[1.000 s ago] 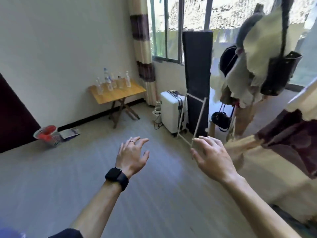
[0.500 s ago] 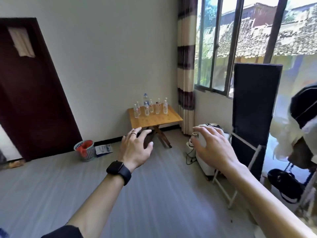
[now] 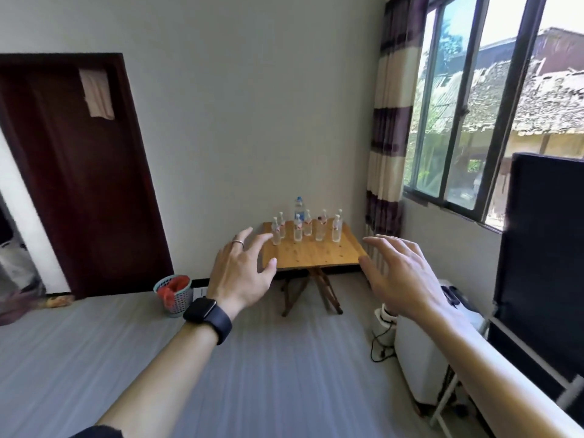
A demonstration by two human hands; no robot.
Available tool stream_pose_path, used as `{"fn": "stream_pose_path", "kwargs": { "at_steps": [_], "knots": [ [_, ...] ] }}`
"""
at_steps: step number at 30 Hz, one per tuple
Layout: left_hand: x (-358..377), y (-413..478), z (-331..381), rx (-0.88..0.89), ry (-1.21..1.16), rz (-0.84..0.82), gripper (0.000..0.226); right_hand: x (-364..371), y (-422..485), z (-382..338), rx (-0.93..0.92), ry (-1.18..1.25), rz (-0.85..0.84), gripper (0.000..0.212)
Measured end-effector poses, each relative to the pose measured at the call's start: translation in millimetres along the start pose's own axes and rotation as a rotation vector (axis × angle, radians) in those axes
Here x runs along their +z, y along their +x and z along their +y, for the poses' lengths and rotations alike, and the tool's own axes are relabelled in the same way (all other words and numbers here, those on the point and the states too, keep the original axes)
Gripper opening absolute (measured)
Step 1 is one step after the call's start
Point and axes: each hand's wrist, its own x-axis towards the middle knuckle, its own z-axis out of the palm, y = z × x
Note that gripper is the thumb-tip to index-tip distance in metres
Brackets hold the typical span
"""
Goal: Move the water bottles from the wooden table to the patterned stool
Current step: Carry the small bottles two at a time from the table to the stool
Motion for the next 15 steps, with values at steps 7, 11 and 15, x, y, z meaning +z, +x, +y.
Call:
{"fn": "stream_pose_path", "kwargs": {
  "at_steps": [7, 11, 15],
  "knots": [
    [79.1, 131.7, -30.8, 0.040, 0.043, -0.024, 0.050, 73.9, 130.9, 41.4, -0.004, -0.004, -0.004, 0.045],
    [123.8, 222.5, -35.3, 0.071, 0.055, -0.059, 0.052, 102.4, 203.6, 72.3, 0.024, -0.010, 0.027, 0.045],
    [179.5, 296.7, -28.2, 0.114, 0.024, -0.103, 0.053, 128.1, 263.7, 115.2, 0.060, -0.025, 0.033, 0.048]
  ]
}}
